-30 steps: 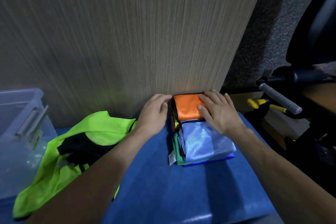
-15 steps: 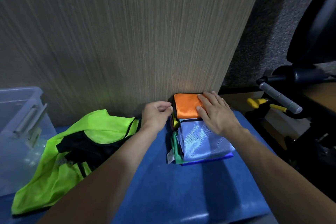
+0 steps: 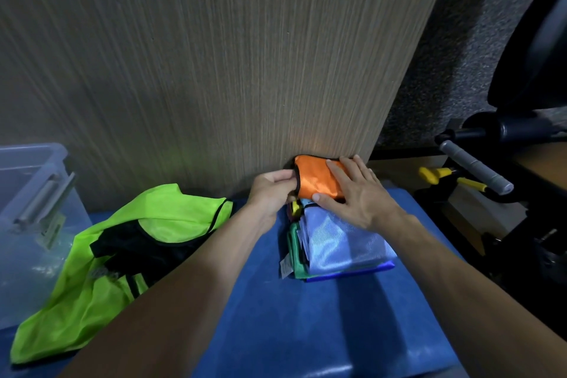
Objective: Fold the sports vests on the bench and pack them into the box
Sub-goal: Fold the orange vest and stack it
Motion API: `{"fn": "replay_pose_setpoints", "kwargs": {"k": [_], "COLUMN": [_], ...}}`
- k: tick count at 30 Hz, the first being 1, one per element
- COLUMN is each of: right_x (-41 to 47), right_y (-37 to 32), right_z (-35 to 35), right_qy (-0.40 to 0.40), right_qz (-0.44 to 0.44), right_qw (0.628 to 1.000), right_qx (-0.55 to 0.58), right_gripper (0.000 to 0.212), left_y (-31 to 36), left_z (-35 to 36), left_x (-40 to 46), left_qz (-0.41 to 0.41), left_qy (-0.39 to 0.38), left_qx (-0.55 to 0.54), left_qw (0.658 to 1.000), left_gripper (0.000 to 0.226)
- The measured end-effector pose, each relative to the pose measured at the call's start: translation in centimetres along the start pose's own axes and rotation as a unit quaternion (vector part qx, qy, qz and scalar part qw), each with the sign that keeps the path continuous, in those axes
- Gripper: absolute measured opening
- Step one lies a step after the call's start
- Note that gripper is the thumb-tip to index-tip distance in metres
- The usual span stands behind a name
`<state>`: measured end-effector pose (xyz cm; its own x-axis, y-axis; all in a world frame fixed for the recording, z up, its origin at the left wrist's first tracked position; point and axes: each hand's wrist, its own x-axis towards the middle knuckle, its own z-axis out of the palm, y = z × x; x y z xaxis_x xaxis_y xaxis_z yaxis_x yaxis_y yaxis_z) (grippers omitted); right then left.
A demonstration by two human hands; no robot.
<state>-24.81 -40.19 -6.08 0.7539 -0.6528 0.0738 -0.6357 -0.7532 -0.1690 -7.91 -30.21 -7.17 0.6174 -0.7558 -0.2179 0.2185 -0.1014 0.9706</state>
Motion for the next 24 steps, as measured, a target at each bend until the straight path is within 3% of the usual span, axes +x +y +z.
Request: {"fn": "replay_pose_setpoints", "kwargs": {"k": [2,5,7,11,14,18,21,24], "right_x": [0.2,0.3,0.2,0.2,0.1,0.0,0.1,0.1], "right_y": [0.0,0.1,0.0,-0.2,-0.1,-0.3,-0.3,-0.1], "right_z": [0.1,0.3,0.3,0.2,0.2,0.4,0.4,0.5], "right_qy": [0.0,-0.003,-0.002,0.002,-0.005,0.0,0.005,0.013], "right_qz": [-0.001,-0.001,0.0,0.004,0.003,0.002,0.002,-0.004], "right_qw": [1.0,1.0,1.0,1.0,1.0,0.999,0.999,1.0], "right_qx": [-0.012,-0.024,-0.025,-0.013,-0.022,-0.034,-0.034,-0.022], "right_gripper": [0.116,0.116,0.111,0.103,0.102,0.098,0.097,0.099], "left_y": [0.3,0.8,1.2,1.5,0.3,0.6,1.4,1.1], "left_z": [0.2,-0.1,0.0,1.6,2.0,1.4,0.8,0.6], "left_x": [-0.1,-0.1,0.0,0.0,0.2,0.4,0.2,-0.8], "left_qz": [-0.01,-0.037,-0.03,0.006,0.009,0.042,0.181,0.404], "left_qy": [-0.026,-0.09,-0.099,0.001,0.008,0.021,0.094,0.059], "left_qx": [-0.011,0.014,0.06,0.034,0.048,0.188,0.404,0.527], "left_qw": [1.0,0.995,0.993,0.999,0.999,0.981,0.892,0.745], "left_gripper": [0.015,0.044,0.052,0.026,0.017,0.015,0.026,0.037]}}
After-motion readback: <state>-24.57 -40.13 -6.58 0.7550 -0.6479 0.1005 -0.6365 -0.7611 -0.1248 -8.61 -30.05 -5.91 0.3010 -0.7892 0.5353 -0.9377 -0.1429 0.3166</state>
